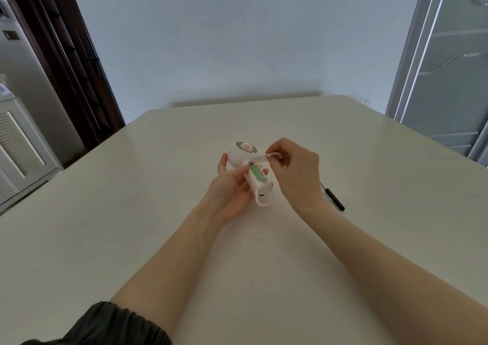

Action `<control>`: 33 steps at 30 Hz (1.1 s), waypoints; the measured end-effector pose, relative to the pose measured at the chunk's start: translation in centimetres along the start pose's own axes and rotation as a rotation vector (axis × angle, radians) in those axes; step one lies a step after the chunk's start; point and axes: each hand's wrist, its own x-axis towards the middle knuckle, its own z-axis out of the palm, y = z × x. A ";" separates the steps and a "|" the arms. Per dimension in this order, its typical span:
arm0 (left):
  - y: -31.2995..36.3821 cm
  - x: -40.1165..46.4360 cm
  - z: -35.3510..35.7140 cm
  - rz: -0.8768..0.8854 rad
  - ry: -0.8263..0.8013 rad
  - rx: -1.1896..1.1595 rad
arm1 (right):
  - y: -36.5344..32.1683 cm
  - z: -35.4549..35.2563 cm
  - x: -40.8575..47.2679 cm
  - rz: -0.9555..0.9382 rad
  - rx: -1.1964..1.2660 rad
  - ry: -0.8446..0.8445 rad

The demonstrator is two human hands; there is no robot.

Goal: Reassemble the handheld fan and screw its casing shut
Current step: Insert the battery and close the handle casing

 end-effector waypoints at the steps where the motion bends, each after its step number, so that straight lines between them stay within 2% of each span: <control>1: 0.0 0.0 0.0 0.001 -0.006 -0.008 | -0.1 0.0 0.0 -0.006 0.003 -0.002; 13: 0.1 -0.5 0.4 0.004 0.035 -0.018 | -0.4 0.0 -0.1 -0.120 -0.157 -0.101; 27: 0.7 -0.5 -0.3 0.024 0.061 -0.059 | -0.6 -0.9 -0.2 -0.181 -0.172 -0.513; 33: 0.9 -0.5 -0.4 0.043 0.102 -0.092 | -0.4 -0.8 -0.4 -0.178 -0.154 -0.576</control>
